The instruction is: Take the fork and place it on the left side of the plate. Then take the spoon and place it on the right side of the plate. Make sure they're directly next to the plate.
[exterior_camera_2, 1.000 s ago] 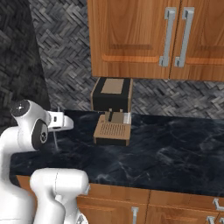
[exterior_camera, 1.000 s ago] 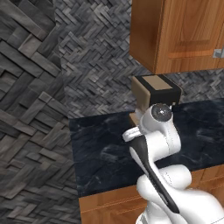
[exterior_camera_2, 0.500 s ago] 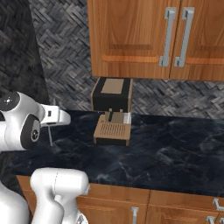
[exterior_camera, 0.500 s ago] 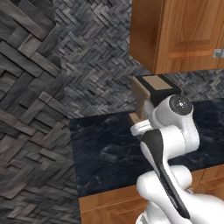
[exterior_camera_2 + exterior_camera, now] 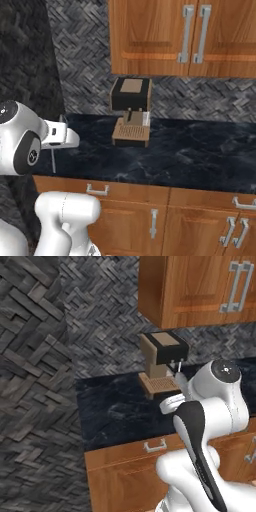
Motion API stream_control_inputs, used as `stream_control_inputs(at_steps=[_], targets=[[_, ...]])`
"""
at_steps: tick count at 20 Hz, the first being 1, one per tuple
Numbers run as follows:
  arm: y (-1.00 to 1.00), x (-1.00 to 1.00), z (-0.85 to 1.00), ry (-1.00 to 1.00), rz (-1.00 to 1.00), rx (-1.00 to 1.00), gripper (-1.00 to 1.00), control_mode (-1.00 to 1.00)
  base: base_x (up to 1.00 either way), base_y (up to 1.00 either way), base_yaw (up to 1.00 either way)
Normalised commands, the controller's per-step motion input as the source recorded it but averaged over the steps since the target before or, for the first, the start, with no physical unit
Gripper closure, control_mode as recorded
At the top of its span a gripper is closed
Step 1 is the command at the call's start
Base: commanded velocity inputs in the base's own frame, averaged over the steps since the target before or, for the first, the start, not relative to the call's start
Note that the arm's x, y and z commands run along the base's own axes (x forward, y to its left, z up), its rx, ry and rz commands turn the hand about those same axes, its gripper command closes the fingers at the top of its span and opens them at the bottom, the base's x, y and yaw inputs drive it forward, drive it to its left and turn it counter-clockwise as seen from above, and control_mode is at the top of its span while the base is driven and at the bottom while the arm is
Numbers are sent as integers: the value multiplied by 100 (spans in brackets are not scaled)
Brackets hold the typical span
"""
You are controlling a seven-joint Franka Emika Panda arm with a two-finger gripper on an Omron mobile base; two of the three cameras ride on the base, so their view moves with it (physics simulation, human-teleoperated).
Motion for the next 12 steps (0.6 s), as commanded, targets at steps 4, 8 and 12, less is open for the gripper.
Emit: stream_control_inputs(at_steps=[4,8,12], targets=[[0,0,0,0,0,0,100,100,-100,-17,-11],[0,0,0,0,0,0,100,100,-100,-16,-28],[0,0,0,0,0,0,100,100,-86,-9,-43]])
